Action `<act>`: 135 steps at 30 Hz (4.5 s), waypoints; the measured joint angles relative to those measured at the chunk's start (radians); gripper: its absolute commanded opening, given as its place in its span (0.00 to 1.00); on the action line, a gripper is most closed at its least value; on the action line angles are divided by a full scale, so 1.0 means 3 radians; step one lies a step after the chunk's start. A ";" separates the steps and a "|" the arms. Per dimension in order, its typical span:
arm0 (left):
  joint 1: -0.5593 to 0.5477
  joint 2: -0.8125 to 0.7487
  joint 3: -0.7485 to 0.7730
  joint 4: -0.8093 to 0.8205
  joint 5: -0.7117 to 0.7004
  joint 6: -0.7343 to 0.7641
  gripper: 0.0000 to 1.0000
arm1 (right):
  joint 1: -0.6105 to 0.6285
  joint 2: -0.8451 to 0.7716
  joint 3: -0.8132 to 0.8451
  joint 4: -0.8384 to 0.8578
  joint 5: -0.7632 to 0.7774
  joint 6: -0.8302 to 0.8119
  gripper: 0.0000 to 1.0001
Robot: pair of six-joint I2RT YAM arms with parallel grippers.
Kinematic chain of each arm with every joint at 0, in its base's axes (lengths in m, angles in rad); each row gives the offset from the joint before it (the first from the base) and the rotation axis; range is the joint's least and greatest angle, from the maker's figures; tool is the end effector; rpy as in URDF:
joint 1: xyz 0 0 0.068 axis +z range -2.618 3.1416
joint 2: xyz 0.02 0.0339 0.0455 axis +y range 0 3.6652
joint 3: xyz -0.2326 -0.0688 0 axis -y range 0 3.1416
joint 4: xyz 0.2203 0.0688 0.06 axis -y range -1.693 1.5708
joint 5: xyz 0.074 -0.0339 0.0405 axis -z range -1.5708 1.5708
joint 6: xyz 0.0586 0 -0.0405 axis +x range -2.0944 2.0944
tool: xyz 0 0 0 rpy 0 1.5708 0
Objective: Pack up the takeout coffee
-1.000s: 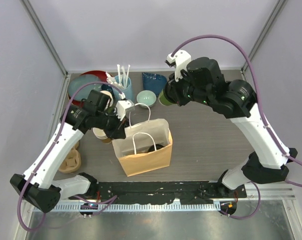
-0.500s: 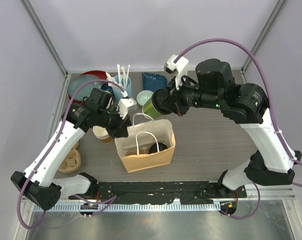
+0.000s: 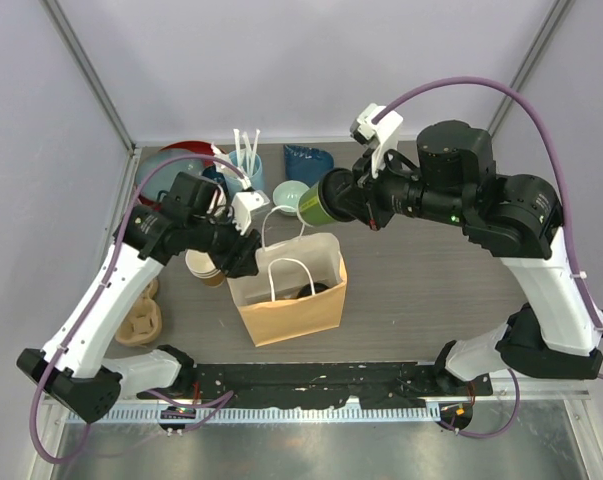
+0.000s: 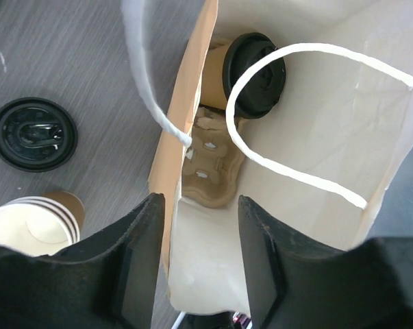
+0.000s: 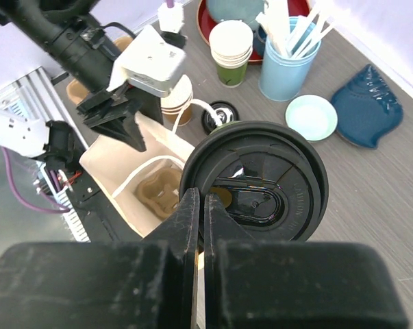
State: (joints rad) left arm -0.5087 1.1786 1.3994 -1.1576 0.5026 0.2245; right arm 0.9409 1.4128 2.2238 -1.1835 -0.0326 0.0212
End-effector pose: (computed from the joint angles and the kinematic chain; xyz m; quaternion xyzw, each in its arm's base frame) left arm 0.1672 -0.1256 0.3342 0.4022 0.8314 -0.2767 0.2654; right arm 0.1252 0.1750 0.4960 -0.3747 0.7359 0.2728 0.4936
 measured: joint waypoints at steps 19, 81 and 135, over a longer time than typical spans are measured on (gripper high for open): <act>0.0103 -0.0142 0.0351 -0.0332 -0.0370 0.0235 0.42 | 0.0123 0.0267 0.0239 0.0153 -0.0778 -0.0170 0.01; 0.0156 -0.0118 -0.0004 -0.0140 -0.0056 0.0183 0.00 | 0.0759 0.0913 -0.1479 0.0518 -0.0779 -0.1395 0.01; 0.0181 -0.0064 0.0061 -0.0374 0.0086 0.0539 0.00 | 0.0932 0.1164 -0.1410 0.0345 -0.0388 -0.1981 0.59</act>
State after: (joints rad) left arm -0.4545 1.1595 1.4178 -1.2697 0.5285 0.3862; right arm 1.2205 1.7618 1.8008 -1.0801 -0.1490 -0.5732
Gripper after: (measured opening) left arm 0.010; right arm 0.554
